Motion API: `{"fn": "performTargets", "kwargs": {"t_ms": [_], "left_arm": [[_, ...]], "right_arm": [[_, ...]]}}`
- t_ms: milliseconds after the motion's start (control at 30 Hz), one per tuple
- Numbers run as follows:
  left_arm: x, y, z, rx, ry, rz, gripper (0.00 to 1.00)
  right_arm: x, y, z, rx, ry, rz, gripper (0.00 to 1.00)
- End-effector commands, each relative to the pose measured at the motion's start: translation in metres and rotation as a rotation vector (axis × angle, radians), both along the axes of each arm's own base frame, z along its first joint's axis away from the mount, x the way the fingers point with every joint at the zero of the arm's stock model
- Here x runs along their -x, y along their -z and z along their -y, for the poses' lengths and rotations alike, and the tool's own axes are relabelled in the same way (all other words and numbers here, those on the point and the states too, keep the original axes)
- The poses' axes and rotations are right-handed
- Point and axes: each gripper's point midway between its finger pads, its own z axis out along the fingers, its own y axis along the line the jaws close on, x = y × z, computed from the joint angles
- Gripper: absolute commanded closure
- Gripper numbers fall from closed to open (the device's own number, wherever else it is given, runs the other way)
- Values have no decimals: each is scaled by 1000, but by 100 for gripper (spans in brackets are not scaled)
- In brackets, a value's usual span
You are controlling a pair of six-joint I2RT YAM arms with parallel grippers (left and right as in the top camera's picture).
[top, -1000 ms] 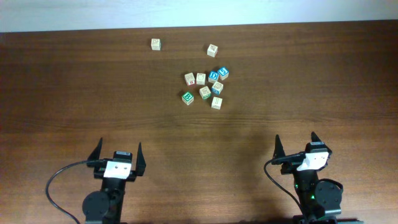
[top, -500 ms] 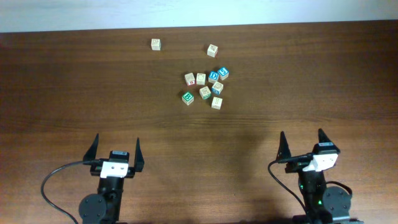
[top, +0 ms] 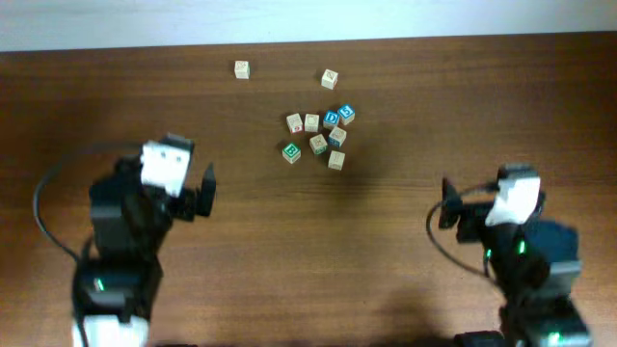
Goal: Rotate 4 blocks
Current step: 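Reach the right gripper into the block cluster and grasp a wooden block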
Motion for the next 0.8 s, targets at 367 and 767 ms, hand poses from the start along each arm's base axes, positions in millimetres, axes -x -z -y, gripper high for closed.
{"fn": "performTargets", "kwargs": {"t_ms": [367,767], "left_arm": [[-64,40,43,190,133,-623,1],[-87,54,-15,301,-479,-586,4]], "right_arm": [[-90,14,-44,-145,-181,-683,2],[-142,60,-125,-371,-147,-742,17]]}}
